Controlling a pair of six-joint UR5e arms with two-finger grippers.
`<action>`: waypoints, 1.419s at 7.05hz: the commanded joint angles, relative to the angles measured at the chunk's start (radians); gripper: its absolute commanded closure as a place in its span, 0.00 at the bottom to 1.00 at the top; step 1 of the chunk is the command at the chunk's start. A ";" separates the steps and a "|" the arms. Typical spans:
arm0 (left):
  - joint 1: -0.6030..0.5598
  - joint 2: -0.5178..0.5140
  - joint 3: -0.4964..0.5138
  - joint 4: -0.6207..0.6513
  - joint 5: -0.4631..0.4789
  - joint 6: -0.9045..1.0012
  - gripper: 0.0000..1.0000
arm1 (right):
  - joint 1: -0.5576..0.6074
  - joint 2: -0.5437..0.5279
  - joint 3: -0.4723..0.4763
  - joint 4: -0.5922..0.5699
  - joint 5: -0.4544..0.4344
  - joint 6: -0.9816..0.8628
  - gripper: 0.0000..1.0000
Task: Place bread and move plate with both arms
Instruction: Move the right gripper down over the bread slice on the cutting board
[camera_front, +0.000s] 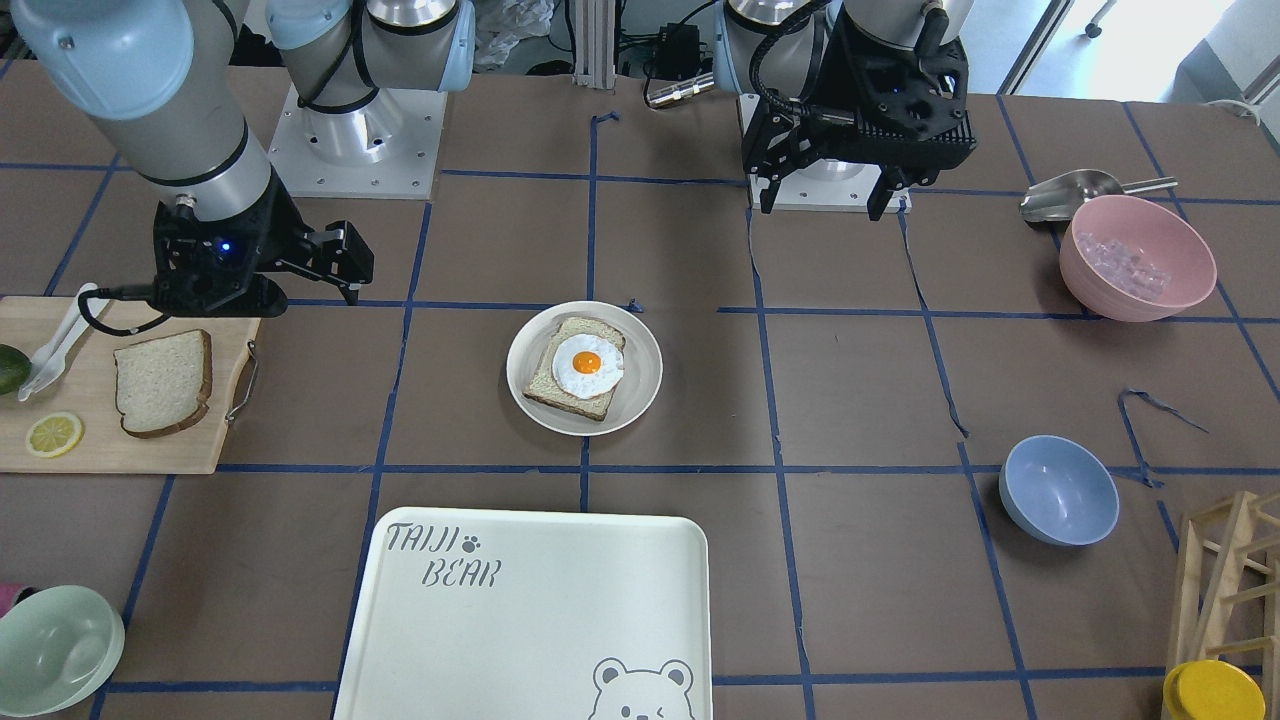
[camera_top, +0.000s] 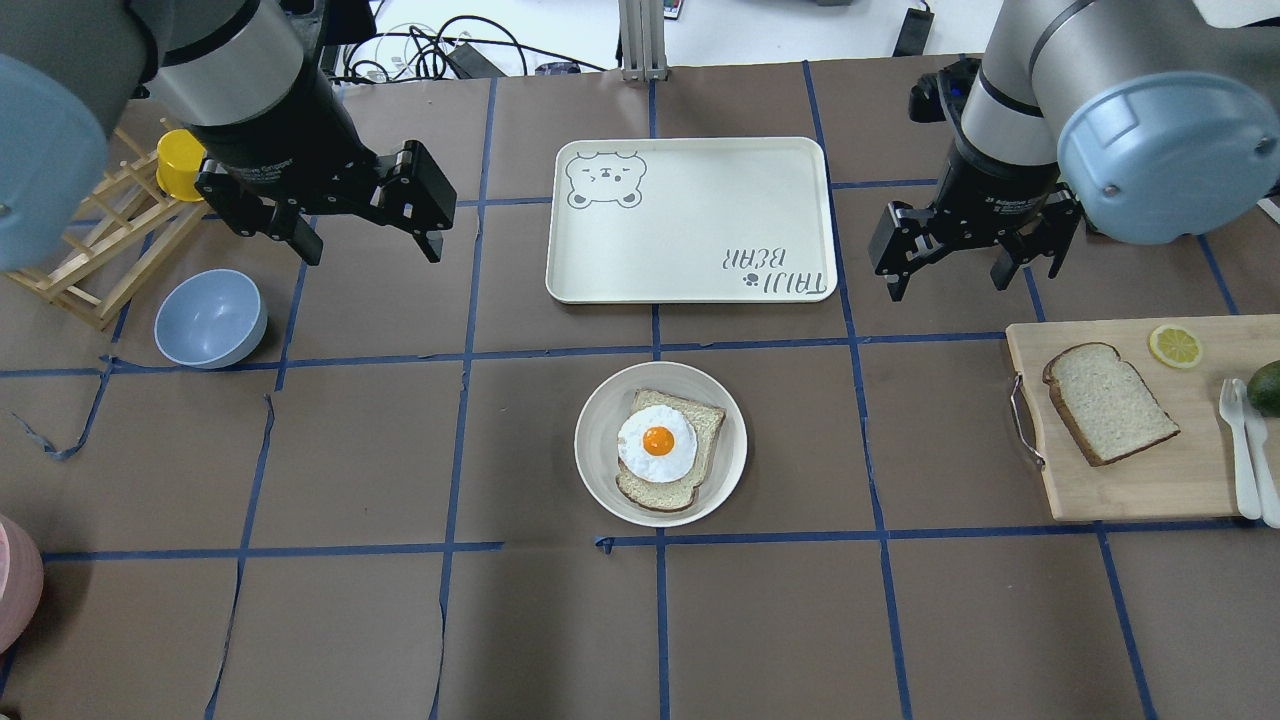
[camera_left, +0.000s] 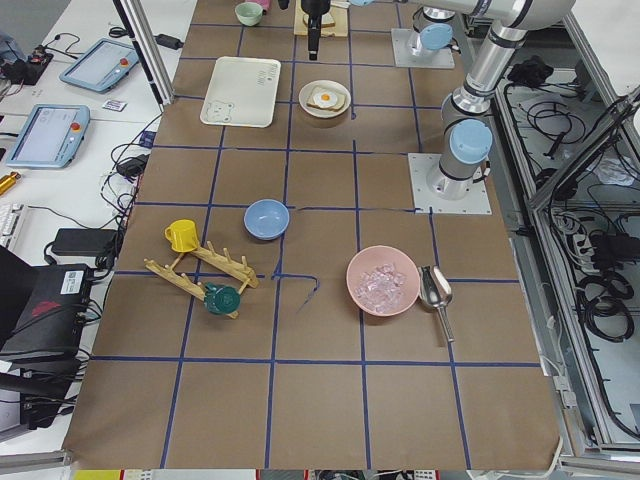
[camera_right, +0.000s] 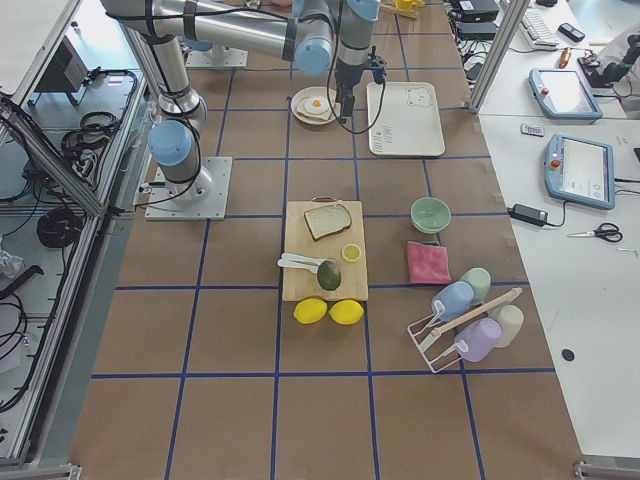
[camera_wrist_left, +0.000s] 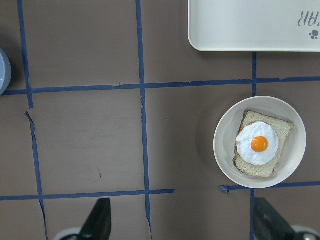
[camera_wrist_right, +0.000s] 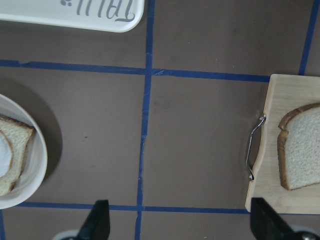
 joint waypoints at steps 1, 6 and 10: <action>0.000 0.000 0.000 0.000 0.000 0.001 0.00 | -0.121 0.083 0.034 -0.127 -0.026 -0.175 0.11; 0.000 -0.001 0.000 0.001 -0.001 -0.001 0.00 | -0.162 0.261 0.058 -0.234 -0.210 -0.198 0.24; 0.000 -0.001 0.000 0.001 -0.001 -0.001 0.00 | -0.212 0.270 0.140 -0.238 -0.238 -0.190 0.26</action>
